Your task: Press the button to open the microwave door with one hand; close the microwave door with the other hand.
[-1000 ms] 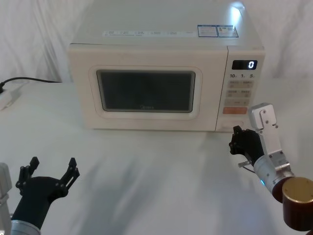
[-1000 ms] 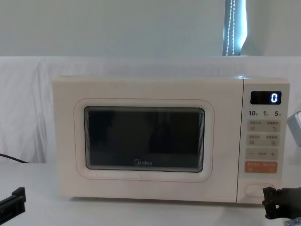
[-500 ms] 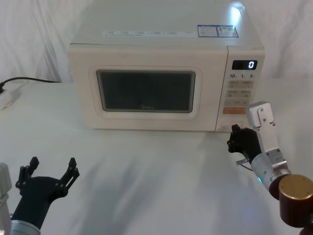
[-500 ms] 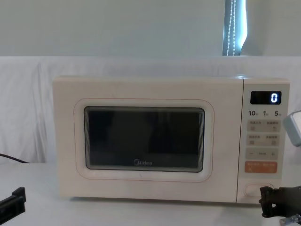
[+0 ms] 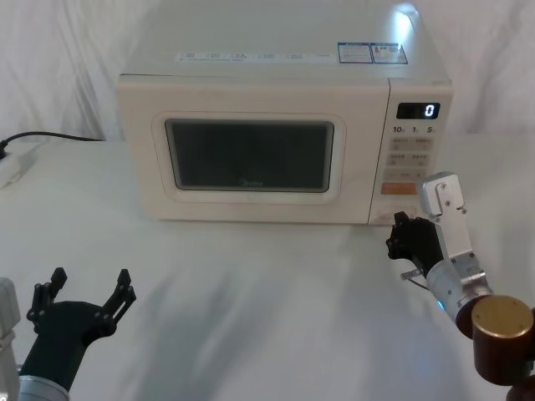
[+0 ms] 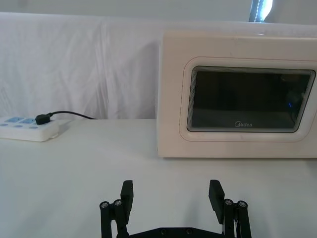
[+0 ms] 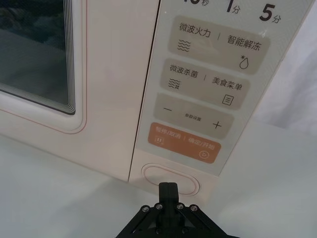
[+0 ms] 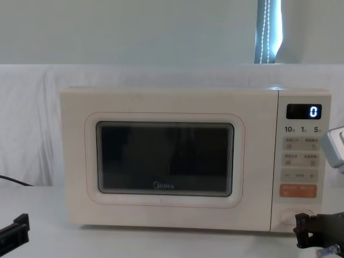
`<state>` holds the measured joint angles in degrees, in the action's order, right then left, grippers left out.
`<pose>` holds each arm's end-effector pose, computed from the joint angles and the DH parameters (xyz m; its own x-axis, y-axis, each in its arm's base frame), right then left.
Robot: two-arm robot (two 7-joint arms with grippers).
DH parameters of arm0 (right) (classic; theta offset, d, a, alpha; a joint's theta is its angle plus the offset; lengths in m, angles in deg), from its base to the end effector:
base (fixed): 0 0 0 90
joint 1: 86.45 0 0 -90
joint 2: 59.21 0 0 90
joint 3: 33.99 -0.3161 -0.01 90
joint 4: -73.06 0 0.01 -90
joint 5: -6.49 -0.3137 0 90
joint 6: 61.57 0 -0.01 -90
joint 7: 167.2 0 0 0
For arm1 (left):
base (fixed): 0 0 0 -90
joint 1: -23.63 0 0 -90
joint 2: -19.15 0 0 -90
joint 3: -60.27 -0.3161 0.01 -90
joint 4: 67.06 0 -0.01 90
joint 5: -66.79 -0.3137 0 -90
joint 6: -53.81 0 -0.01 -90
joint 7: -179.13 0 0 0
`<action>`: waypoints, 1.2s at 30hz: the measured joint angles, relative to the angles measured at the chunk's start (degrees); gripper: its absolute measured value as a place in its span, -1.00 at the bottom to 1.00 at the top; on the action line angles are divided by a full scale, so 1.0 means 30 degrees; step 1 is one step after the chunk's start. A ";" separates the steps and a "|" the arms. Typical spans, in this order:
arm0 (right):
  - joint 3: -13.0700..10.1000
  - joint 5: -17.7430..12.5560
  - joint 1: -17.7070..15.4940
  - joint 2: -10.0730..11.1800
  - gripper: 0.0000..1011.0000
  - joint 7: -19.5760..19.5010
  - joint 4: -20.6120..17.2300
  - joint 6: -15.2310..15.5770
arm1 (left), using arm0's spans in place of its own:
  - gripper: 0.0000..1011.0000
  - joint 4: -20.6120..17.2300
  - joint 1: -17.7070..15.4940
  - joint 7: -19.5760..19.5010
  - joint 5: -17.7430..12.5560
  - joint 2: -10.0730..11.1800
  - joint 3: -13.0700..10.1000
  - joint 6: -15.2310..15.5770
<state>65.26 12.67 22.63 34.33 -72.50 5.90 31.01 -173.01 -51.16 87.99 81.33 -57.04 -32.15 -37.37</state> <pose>0.4321 0.0209 -0.3304 0.2183 -0.9540 0.2055 0.9715 0.1925 -0.1385 0.2512 0.0432 -0.3097 0.1246 0.9917 -0.0326 -0.9921 0.1241 -0.0174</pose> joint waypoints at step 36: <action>-0.0104 0.0357 0.1047 -0.0200 -1.00 -0.0124 0.1522 -0.0212 | 0.98 0.0000 0.0000 0.0000 0.0001 -0.0001 0.0001 0.0000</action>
<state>64.95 13.74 25.77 33.73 -72.87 10.46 30.37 -173.01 -51.16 87.99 81.33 -57.04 -32.14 -37.37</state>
